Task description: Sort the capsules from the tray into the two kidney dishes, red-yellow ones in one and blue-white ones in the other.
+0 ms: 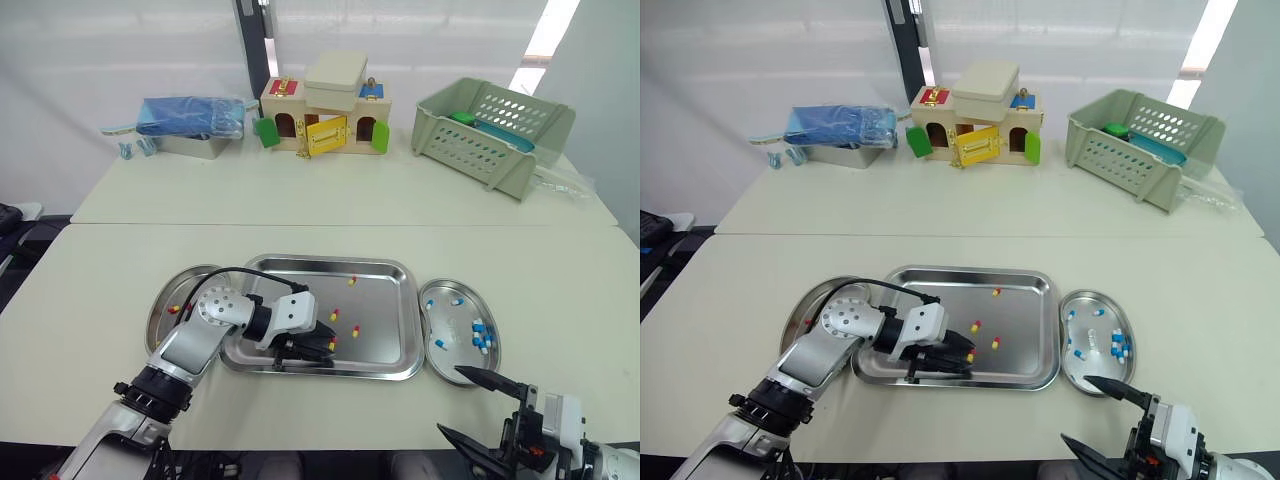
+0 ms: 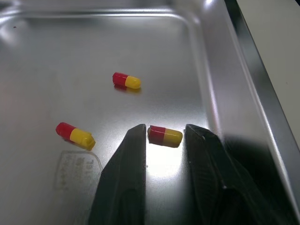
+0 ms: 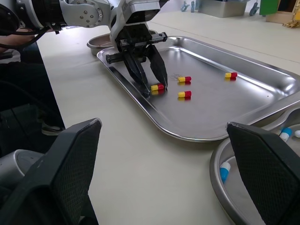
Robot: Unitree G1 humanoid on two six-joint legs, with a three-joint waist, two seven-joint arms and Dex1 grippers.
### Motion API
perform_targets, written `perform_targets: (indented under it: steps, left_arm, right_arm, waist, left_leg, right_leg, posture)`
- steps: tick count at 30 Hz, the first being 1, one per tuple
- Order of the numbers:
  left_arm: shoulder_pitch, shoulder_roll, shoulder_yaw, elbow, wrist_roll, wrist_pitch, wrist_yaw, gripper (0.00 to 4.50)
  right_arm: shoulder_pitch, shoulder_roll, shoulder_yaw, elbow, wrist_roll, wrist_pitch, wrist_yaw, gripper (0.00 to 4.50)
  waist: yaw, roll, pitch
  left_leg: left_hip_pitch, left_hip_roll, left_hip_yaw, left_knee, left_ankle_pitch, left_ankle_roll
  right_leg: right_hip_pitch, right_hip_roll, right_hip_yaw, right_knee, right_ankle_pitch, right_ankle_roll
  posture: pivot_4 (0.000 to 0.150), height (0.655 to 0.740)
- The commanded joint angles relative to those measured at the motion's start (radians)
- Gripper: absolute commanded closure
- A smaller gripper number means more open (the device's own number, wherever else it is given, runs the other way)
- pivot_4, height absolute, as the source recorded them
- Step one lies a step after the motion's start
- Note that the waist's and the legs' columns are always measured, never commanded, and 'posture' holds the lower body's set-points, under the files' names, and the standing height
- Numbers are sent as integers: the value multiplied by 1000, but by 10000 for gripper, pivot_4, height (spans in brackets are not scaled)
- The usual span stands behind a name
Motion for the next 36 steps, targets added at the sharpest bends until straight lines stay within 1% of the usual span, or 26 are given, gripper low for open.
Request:
perform_targets:
  steps: [1, 30, 33, 34, 36]
  left_arm:
    - [0, 2, -21, 0, 17, -10, -12, 33831]
    - [10, -8, -11, -20, -1, -6, -9, 33831]
    - [8, -10, -11, -22, -10, -5, -16, 39748]
    - [6, -16, -9, -19, -7, -6, -6, 40589]
    - [3, -22, -9, -14, 0, -7, 5, 40604]
  right_arm:
    - [9, 2, 3, -41, 1, -26, -7, 0]
    - [-4, -3, 29, -20, -8, -44, -26, 0]
    - [-6, -3, 33, -20, -9, -44, -30, 0]
    - [-7, -3, 34, -20, -10, -44, -31, 0]
    - [-8, -2, 35, -19, -11, -44, -31, 0]
  waist:
    - [0, 0, 0]
    - [0, 1, -1]
    - [0, 1, -1]
    - [0, 1, -1]
    - [0, 1, -1]
  left_leg:
    - [0, 0, 0, 0, 0, 0]
    - [1, 0, 0, 0, 0, 0]
    - [1, 0, 0, 0, 0, 0]
    - [1, 0, 0, 0, 0, 0]
    - [1, 0, 0, 0, 0, 0]
  right_leg:
    - [0, 0, 0, 0, 0, 0]
    - [1, 0, 0, 0, 0, 0]
    - [1, 0, 0, 0, 0, 0]
    - [1, 0, 0, 0, 0, 0]
    - [1, 0, 0, 0, 0, 0]
  posture:
    - [1500, 7400]
    - [1500, 7400]
    - [1500, 7400]
    - [1500, 7400]
    - [1500, 7400]
